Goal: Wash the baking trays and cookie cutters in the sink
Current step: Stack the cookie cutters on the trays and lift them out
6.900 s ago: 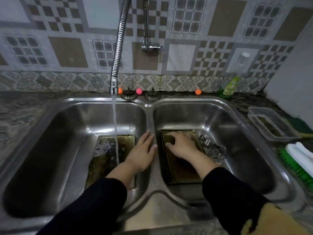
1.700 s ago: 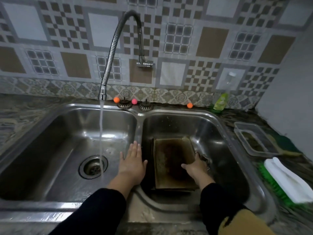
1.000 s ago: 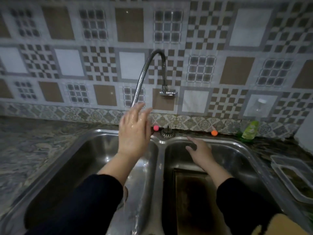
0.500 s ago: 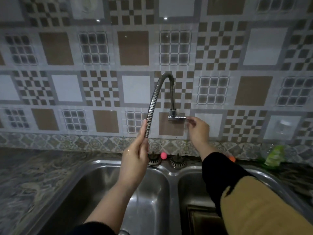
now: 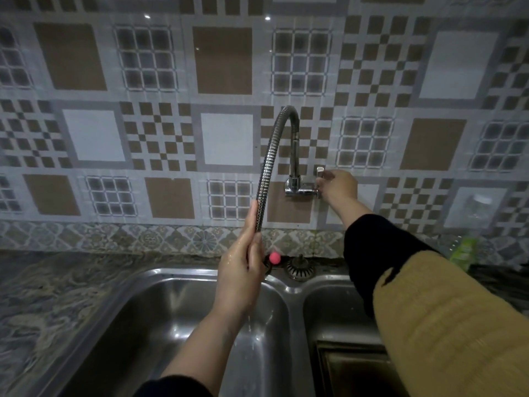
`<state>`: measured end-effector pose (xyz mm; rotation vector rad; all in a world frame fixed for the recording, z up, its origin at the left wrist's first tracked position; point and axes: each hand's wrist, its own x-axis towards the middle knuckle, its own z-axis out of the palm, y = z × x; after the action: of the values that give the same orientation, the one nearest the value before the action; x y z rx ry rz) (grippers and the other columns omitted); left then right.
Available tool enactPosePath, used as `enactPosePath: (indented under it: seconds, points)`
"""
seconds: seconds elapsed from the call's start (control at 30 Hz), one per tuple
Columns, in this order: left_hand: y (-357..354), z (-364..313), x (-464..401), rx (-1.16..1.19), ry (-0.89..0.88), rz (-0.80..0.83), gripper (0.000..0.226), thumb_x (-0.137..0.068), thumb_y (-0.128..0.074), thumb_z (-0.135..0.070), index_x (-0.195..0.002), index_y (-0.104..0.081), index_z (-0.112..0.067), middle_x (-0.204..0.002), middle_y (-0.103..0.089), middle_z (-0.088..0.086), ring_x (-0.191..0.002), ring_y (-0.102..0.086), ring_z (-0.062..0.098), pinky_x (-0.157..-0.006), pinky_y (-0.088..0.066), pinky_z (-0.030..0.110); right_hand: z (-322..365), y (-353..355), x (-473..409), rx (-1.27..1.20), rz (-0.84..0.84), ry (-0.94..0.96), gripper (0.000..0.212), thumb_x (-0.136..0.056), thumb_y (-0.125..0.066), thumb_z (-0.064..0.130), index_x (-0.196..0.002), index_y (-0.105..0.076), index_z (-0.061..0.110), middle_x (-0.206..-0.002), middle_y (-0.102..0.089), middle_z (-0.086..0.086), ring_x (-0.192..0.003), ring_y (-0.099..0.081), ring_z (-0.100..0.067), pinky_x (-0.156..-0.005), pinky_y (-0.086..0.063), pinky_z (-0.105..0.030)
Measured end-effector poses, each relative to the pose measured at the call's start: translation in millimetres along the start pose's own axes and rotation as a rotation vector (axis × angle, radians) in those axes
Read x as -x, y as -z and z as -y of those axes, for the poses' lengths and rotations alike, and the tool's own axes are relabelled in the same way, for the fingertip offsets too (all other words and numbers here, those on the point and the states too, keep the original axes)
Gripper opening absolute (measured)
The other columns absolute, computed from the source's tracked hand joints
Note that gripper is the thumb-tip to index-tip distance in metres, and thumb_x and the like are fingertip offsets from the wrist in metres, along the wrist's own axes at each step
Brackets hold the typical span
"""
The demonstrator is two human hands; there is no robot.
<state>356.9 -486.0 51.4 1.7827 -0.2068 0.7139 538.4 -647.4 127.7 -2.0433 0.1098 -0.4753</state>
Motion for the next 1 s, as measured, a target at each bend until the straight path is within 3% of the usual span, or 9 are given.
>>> enactPosePath:
  seconds: [0.07,0.17,0.3,0.4,0.47,0.53,0.63,0.83,1.0]
  points:
    - [1.6,-6.1,1.2,0.075,0.032,0.05,0.061,-0.102,-0.038,-0.015,-0.13,-0.028,-0.069,-0.104,-0.068,0.003,-0.072,-0.063,0.007,-0.069,-0.052,0.027,-2.3,10.2,18.6,0.133,0.046,0.005,0.033,-0.093,-0.06,0.022,-0.122,-0.06,0.007,-0.119,-0.062,-0.009,-0.11,-0.058,-0.026,-0.084,-0.042,-0.025]
    - [5.7,-13.5,4.5,0.085,0.054,0.076,0.054,-0.102,-0.037,-0.016,-0.14,-0.026,-0.054,-0.069,-0.06,-0.016,-0.061,-0.059,0.004,-0.059,-0.05,0.018,-15.2,23.2,52.9,0.209,0.102,-0.02,0.047,-0.092,-0.06,0.028,-0.134,-0.052,0.009,-0.136,-0.054,-0.009,-0.123,-0.051,-0.026,-0.099,-0.04,-0.03]
    - [17.5,-15.9,31.0,-0.027,0.074,0.039,0.062,-0.098,-0.05,-0.029,-0.15,-0.019,-0.041,-0.09,-0.058,-0.043,-0.093,-0.061,-0.003,-0.086,-0.047,0.02,-37.9,40.3,107.8,0.203,0.201,-0.123,0.045,-0.087,-0.066,0.034,-0.126,-0.059,0.013,-0.126,-0.061,-0.009,-0.11,-0.06,-0.027,-0.099,-0.047,-0.041]
    - [23.4,-0.5,65.2,0.021,0.235,0.019,0.081,-0.089,-0.065,-0.028,-0.152,-0.014,-0.032,-0.1,-0.063,-0.022,-0.084,-0.06,-0.012,-0.078,-0.045,0.011,-60.7,56.7,152.2,0.32,0.279,-0.146,0.039,-0.088,-0.066,0.032,-0.121,-0.062,0.013,-0.127,-0.06,-0.007,-0.111,-0.059,-0.026,-0.099,-0.047,-0.041]
    - [21.8,12.6,83.4,-0.01,0.358,0.068,0.082,-0.088,-0.067,-0.021,-0.151,-0.016,-0.024,-0.093,-0.065,-0.007,-0.078,-0.062,-0.002,-0.067,-0.044,0.011,-80.7,68.5,179.3,0.344,0.314,-0.238,0.037,-0.087,-0.066,0.031,-0.12,-0.061,0.015,-0.123,-0.061,-0.007,-0.109,-0.06,-0.025,-0.097,-0.048,-0.04]
    - [12.4,22.3,96.1,-0.142,0.421,0.23,0.067,-0.088,-0.065,-0.019,-0.147,-0.033,-0.015,-0.086,-0.063,-0.005,-0.083,-0.062,0.011,-0.071,-0.043,0.019,-100.4,85.2,203.3,0.393,0.323,-0.3,0.035,-0.087,-0.066,0.031,-0.119,-0.061,0.018,-0.122,-0.062,-0.005,-0.111,-0.059,-0.022,-0.098,-0.047,-0.037]
    - [-16.8,19.5,111.7,-0.222,0.439,0.523,0.039,-0.091,-0.059,-0.014,-0.13,-0.055,-0.011,-0.085,-0.062,-0.004,-0.086,-0.059,0.013,-0.066,-0.039,0.011,-126.0,119.9,229.6,0.449,0.361,-0.391,0.035,-0.086,-0.066,0.029,-0.119,-0.061,0.021,-0.117,-0.06,0.001,-0.109,-0.058,-0.02,-0.092,-0.047,-0.03]
    - [-89.2,-5.9,134.4,-0.209,0.393,0.892,0.041,-0.094,-0.057,-0.019,-0.134,-0.051,-0.017,-0.084,-0.061,-0.01,-0.072,-0.056,0.001,-0.055,-0.04,0.005,-167.7,194.0,259.7,0.521,0.408,-0.544,0.029,-0.087,-0.067,0.026,-0.115,-0.064,0.019,-0.094,-0.06,0.003,-0.085,-0.057,-0.012,-0.078,-0.046,-0.026]
    - [-156.7,-21.2,156.9,-0.327,0.372,1.004,0.034,-0.092,-0.059,-0.02,-0.126,-0.057,-0.021,-0.099,-0.061,-0.004,-0.095,-0.06,0.013,-0.089,-0.05,0.028,-199.7,229.3,265.6,0.581,0.466,-0.591,0.031,-0.09,-0.062,0.022,-0.121,-0.059,0.016,-0.099,-0.058,-0.001,-0.087,-0.055,-0.015,-0.082,-0.048,-0.03]
